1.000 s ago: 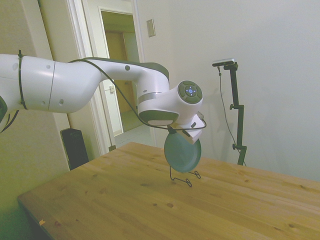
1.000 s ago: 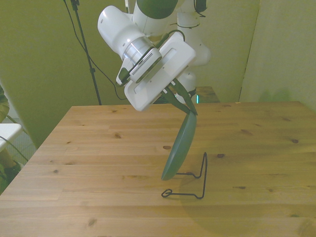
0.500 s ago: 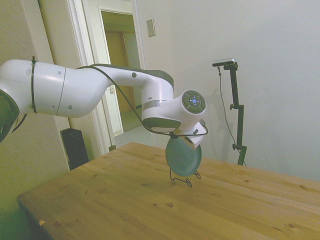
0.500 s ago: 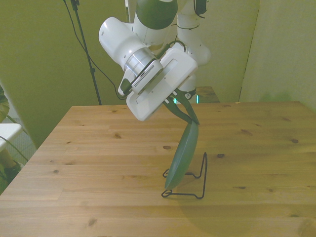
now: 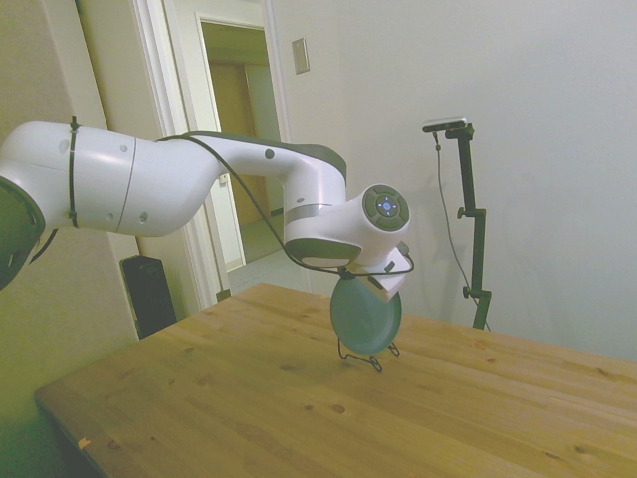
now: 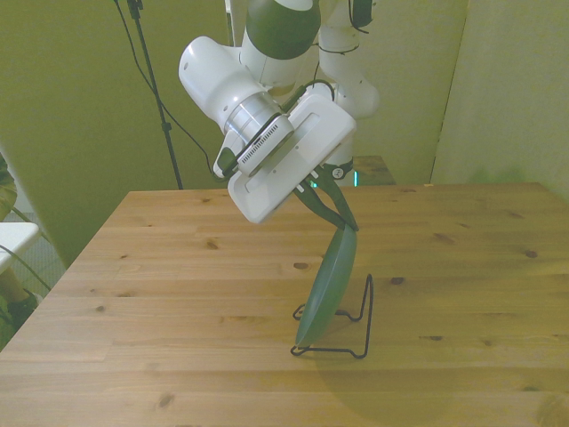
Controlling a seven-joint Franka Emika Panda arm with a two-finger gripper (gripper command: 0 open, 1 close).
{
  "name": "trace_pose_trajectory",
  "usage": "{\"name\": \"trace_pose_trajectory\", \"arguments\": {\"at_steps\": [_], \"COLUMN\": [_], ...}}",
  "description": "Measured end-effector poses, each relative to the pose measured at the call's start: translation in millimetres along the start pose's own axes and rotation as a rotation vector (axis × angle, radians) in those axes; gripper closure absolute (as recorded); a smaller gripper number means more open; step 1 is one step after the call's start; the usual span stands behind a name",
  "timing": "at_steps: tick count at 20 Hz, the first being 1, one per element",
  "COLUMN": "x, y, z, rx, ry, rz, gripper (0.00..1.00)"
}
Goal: Load the plate
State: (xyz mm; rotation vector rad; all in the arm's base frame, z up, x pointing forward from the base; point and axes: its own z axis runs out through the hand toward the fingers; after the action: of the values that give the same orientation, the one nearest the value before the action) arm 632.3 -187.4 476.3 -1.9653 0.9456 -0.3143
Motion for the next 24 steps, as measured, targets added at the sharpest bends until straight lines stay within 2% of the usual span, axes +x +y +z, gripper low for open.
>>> {"name": "trace_pose_trajectory", "arguments": {"at_steps": [24], "x": [-7], "y": [7], "z": [20], "rx": [0.006], "ry": [-0.035], "rz": [0.018], "gripper": [1.00]}}
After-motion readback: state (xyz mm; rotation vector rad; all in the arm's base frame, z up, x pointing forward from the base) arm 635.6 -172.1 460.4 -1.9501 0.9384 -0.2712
